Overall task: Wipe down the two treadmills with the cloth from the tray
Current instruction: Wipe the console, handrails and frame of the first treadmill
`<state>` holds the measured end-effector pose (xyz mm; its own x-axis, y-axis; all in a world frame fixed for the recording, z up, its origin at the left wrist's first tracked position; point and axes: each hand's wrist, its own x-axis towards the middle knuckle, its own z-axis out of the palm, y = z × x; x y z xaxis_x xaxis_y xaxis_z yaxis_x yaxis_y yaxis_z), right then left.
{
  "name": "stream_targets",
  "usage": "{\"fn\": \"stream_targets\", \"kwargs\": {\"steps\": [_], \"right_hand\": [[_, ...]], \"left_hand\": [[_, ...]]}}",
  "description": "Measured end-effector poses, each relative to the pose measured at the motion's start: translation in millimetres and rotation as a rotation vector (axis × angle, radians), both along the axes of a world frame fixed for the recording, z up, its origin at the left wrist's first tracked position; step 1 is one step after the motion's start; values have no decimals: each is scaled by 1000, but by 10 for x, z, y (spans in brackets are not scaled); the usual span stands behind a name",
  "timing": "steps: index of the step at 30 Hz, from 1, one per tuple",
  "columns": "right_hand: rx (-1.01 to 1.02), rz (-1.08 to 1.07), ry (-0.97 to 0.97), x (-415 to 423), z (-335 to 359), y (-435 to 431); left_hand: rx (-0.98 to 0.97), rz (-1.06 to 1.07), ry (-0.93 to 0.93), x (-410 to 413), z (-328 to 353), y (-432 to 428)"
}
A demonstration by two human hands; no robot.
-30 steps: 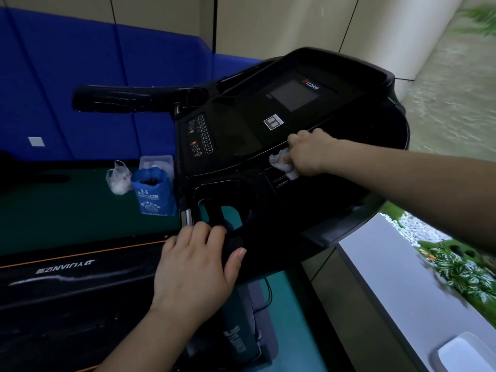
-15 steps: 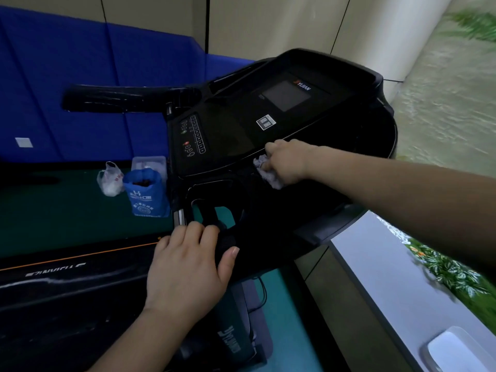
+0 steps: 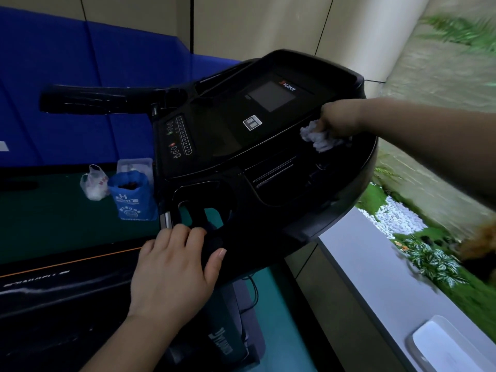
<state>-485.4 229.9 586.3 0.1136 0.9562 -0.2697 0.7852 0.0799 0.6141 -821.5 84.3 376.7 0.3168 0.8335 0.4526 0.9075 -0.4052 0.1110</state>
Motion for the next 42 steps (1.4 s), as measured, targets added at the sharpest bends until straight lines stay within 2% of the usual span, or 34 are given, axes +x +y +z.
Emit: {"fn": "stream_targets", "kwargs": {"steps": [4, 7, 9, 11, 13, 16, 19, 21, 25, 29, 38, 42], "right_hand": [[6, 112, 116, 416, -232, 360], [-45, 130, 349, 153, -262, 15], [-153, 121, 459, -41, -270, -247], [-301, 181, 401, -114, -299, -371], [-357, 220, 358, -89, -363, -360], [-203, 239, 343, -63, -305, -281], [-58, 300, 185, 55, -160, -185], [-62, 321, 192, 124, -159, -133], [-240, 307, 292, -34, -374, -268], [-349, 358, 229, -102, -511, -208], [-123, 495, 149, -123, -557, -150], [-237, 439, 171, -96, -573, -99]], "left_hand": [[3, -4, 1, 3, 2, 7], [11, -10, -3, -4, -2, 14], [14, -13, -9, -8, -13, 15], [13, -15, -20, -7, -21, 12], [11, -16, -25, -2, -24, 12], [13, -20, -28, -7, -23, 13], [6, -20, -25, -9, -30, 12], [7, -17, -25, -9, -29, 11], [17, -14, -26, -9, -20, 16], [14, -15, -27, -3, -18, 13], [4, -18, -36, -10, -19, 16], [10, -21, -39, -7, -22, 11]]}}
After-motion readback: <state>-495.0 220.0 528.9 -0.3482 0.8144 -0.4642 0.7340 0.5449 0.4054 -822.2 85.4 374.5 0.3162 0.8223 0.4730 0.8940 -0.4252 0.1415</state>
